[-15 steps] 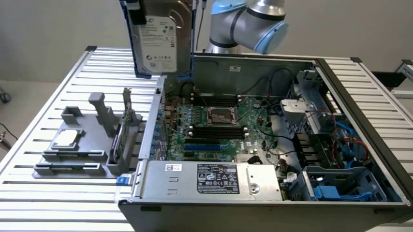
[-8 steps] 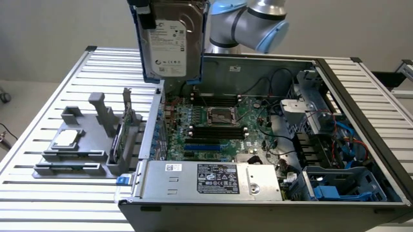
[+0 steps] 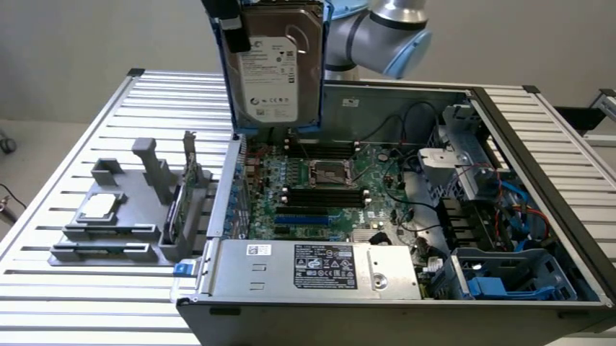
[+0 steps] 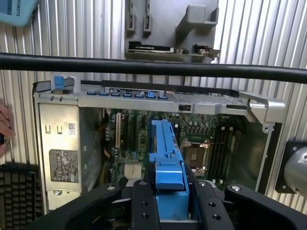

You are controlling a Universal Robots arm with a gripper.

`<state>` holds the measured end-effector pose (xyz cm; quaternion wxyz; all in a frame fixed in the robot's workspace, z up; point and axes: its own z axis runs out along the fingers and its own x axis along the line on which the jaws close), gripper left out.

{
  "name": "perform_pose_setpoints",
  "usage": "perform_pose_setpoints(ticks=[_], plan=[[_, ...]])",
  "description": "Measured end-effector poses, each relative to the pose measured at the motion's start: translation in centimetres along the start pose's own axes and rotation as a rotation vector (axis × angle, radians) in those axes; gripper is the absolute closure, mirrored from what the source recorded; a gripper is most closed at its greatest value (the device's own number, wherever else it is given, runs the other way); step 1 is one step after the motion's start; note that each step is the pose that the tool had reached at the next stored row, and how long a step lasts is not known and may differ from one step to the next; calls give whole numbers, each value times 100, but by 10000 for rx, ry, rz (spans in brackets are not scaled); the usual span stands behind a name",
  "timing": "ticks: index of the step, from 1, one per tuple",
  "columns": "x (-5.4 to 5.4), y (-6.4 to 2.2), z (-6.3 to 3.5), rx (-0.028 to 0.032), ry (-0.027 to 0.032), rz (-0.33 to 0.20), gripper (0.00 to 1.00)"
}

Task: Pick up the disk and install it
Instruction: 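Pick up the disk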

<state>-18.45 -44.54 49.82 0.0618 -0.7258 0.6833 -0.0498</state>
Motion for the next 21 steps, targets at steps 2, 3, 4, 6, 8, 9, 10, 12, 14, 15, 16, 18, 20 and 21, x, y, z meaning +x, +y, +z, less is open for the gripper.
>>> perform_pose_setpoints(ticks=[2, 3, 4, 6, 8, 9, 10, 12, 14, 15, 16, 18, 20, 21], plan=[[42, -60, 14, 29, 0, -1, 67], [60, -98, 21, 29, 0, 0, 67], [78, -137, 28, 28, 0, 0, 67], [116, -220, 44, 30, -4, -1, 67], [150, -305, 58, 29, -7, 0, 67], [167, -349, 66, 29, -9, 0, 67], [184, -392, 74, 30, -11, 2, 67], [219, -482, 88, 29, -15, 1, 67], [253, -570, 103, 29, -19, 2, 67], [269, -614, 109, 29, -21, 2, 67], [286, -658, 116, 29, -23, 3, 67], [322, -751, 132, 31, -30, 4, 67], [355, -837, 146, 31, -34, 5, 67], [372, -881, 152, 31, -36, 4, 67]])
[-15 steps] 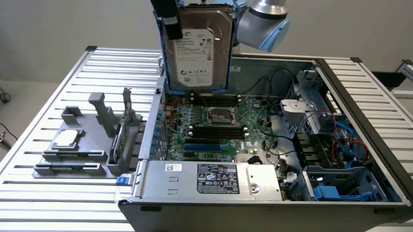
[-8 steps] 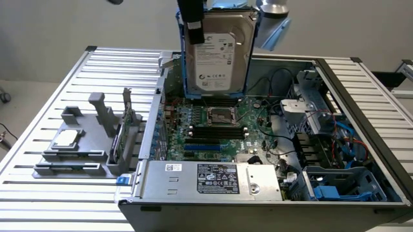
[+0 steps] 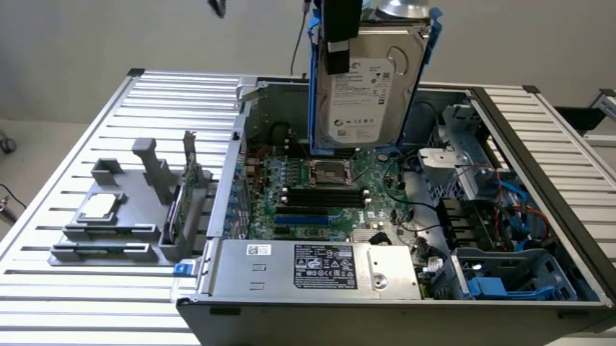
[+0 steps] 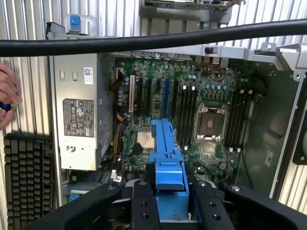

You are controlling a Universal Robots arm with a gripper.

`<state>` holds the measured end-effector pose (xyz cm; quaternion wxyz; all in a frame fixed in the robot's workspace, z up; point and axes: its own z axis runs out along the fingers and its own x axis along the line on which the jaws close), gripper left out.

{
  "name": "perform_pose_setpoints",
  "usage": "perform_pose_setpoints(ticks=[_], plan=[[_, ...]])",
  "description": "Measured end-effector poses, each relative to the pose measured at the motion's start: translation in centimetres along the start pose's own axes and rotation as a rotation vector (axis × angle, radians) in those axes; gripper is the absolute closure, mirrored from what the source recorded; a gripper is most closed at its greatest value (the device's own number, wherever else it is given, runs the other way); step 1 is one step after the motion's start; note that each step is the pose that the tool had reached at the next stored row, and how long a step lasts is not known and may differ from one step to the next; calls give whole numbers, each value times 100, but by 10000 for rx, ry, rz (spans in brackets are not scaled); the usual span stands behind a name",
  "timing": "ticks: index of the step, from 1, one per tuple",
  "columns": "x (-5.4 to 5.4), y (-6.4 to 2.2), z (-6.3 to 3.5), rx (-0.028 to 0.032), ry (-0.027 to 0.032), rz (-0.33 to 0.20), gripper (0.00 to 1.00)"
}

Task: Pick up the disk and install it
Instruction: 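Pick up the disk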

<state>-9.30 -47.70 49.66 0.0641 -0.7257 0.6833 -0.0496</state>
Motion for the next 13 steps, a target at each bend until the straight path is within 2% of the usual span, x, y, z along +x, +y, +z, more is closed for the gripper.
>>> perform_pose_setpoints(ticks=[7, 13], plan=[[127, -285, 44, 1, -12, 2, 67], [259, -400, 61, 1, -15, 3, 67]])
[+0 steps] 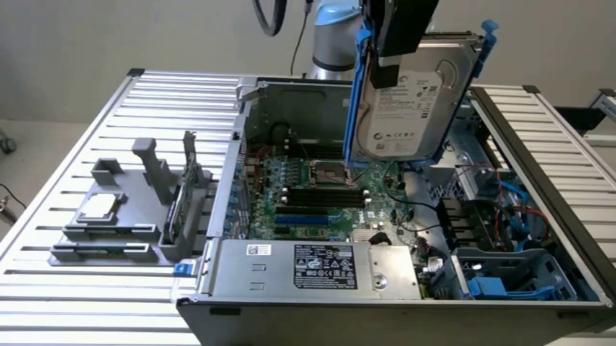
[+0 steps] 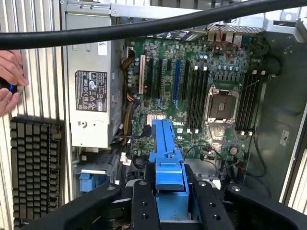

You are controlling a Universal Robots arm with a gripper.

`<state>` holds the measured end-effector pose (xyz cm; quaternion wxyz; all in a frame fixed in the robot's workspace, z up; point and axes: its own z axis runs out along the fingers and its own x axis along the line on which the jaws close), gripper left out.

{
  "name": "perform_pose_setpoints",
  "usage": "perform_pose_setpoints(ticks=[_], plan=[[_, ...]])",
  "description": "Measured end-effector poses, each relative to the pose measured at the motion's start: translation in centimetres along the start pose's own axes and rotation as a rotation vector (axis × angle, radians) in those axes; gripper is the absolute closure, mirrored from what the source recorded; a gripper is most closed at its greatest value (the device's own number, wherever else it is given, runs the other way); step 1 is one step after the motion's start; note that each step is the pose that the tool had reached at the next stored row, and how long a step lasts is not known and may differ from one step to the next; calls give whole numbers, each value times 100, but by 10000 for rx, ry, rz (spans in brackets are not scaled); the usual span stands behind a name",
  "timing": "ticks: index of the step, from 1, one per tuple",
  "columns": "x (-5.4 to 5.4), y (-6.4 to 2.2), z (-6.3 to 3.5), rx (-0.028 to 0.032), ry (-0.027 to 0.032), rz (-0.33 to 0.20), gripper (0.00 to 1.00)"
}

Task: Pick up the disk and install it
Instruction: 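Pick up the disk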

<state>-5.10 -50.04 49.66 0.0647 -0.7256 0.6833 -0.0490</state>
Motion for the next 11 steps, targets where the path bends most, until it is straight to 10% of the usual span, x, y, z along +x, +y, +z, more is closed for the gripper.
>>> perform_pose_setpoints(ticks=[11], plan=[[241, -186, 28, 2, -36, 6, 67]])
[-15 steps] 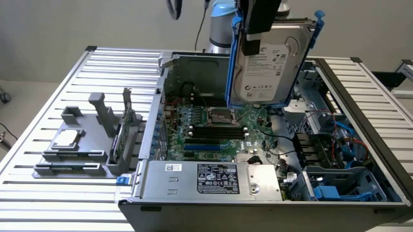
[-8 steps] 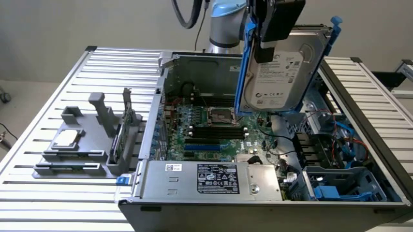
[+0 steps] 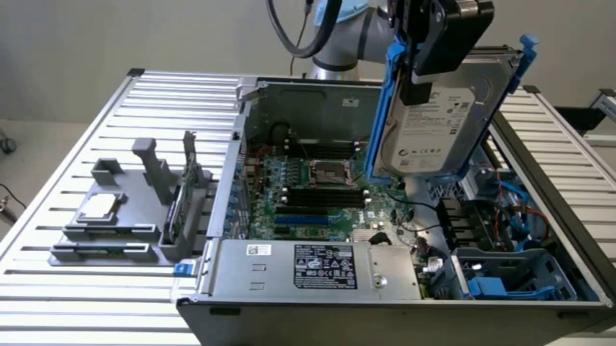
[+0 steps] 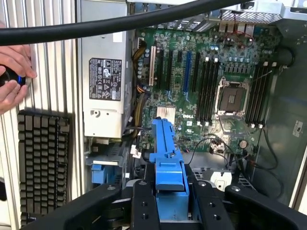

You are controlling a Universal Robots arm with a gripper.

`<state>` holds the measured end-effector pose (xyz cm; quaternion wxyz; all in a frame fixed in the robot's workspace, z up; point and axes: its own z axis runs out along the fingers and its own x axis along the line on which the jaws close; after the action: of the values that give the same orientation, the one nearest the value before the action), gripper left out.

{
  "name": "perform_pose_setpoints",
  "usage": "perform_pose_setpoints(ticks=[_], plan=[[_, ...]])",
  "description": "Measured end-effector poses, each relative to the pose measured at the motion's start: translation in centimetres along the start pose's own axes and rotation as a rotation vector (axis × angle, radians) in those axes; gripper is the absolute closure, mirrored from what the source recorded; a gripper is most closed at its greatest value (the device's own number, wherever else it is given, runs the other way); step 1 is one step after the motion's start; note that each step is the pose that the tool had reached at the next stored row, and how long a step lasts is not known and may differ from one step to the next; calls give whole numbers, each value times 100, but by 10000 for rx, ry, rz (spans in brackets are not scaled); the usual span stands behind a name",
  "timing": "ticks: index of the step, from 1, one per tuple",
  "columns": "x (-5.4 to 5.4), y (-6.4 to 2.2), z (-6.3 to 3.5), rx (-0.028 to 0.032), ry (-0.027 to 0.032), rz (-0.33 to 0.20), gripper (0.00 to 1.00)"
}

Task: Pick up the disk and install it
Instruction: 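Pick up the disk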

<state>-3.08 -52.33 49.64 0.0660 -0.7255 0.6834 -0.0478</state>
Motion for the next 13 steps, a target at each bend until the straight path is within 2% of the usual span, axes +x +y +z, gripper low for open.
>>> perform_pose_setpoints(ticks=[13], plan=[[265, -194, 30, 8, -122, 20, 67]])
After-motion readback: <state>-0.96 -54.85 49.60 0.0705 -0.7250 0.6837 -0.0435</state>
